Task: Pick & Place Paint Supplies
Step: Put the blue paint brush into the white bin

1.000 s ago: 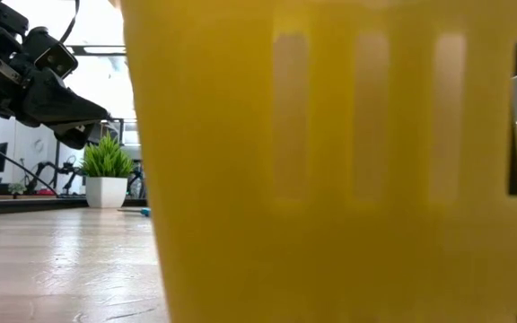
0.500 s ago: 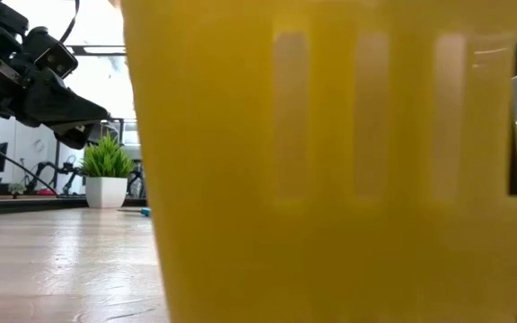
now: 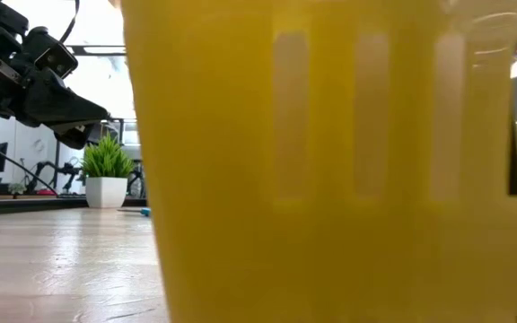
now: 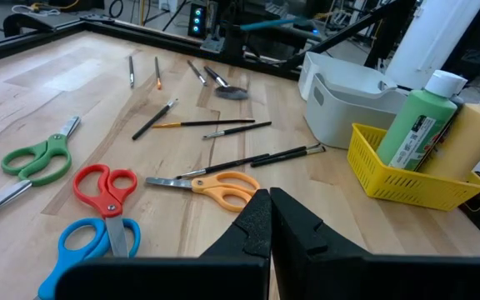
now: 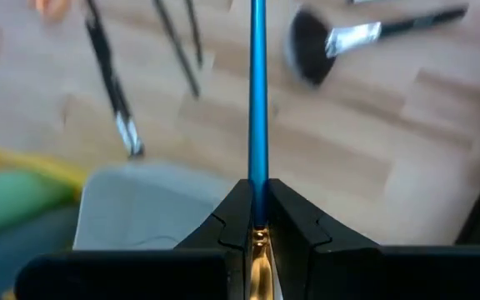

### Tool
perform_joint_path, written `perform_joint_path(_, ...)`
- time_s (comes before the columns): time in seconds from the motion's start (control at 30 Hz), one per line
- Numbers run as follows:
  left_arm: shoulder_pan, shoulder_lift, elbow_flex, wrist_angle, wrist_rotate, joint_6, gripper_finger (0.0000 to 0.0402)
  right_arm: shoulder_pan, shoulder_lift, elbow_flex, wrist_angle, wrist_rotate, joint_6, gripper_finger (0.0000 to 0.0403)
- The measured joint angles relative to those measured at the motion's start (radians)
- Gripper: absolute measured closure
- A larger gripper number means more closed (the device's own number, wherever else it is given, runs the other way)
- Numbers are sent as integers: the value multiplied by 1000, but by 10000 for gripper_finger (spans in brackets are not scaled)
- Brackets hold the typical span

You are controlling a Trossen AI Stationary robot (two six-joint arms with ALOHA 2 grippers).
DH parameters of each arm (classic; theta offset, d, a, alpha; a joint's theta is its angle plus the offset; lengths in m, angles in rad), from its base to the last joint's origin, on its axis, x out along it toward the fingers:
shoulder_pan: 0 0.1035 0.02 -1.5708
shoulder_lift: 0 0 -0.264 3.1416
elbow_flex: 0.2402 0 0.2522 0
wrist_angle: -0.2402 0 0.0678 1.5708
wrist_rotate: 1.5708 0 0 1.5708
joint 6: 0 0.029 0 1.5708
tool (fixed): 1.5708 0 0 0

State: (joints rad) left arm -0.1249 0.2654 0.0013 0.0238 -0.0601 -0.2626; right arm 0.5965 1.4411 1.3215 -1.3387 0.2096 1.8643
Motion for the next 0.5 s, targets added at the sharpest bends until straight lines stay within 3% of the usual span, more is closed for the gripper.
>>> perform_joint_path(0.2,0,0,0,0,0,0,401,117,120,156,-121,-100,177,379)
perform_joint_path(0.4,0,0,0,0,0,0,401,271,260,329,-233,-106,406,379)
perform_joint_path(0.5,0,0,0,0,0,0,401,327,319,392,-231,-120,434,379)
